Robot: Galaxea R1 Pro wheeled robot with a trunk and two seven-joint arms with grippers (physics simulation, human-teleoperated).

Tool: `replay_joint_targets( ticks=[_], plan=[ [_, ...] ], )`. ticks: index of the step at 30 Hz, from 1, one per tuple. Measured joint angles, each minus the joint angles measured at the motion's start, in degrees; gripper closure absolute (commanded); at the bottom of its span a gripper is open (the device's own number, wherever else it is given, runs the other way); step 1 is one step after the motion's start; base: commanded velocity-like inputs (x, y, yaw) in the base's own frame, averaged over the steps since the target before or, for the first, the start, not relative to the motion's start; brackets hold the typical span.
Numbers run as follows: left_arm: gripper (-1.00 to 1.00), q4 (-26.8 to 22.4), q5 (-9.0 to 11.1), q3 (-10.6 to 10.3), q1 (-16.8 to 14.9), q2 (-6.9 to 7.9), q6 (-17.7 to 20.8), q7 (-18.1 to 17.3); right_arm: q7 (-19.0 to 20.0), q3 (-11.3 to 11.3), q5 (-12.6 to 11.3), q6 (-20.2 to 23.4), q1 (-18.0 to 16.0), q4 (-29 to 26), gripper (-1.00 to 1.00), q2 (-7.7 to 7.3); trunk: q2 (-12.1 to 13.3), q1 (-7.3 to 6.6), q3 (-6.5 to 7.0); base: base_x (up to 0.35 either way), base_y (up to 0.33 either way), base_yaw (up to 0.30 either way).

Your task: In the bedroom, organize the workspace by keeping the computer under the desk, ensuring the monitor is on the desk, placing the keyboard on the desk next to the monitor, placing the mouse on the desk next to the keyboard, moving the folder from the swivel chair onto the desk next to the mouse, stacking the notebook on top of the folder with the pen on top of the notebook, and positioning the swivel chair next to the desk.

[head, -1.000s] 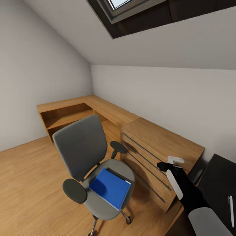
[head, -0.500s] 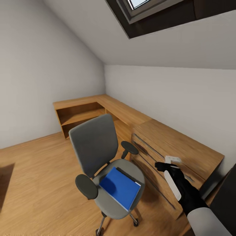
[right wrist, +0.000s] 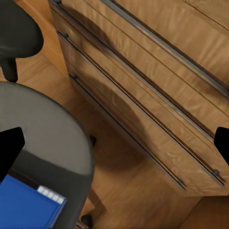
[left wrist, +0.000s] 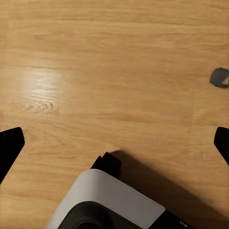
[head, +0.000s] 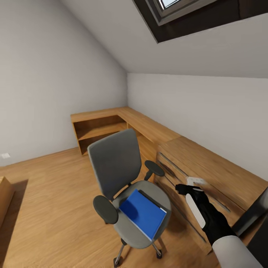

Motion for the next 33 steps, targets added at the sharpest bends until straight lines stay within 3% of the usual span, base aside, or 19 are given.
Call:
replay_joint_targets(
  ticks=[27, 33],
  plan=[
    [-1.00, 0.00, 0.07, -0.05, 0.00, -0.14, 0.00, 0.00, 0.02, 0.92, -0.17, -0.10, 0.00, 0.00, -1.00, 0.00, 0.00, 0.00, -0.77, 0.000, 0.000, 0.251],
    [-1.00, 0.00, 0.11, -0.02, -0.01, -0.25, 0.00, 0.01, 0.16, 0.84, -0.19, -0.09, 0.01, -0.07, -1.00, -0.06, 0.00, 0.00, -0.86, 0.000, 0.000, 0.098]
  ],
)
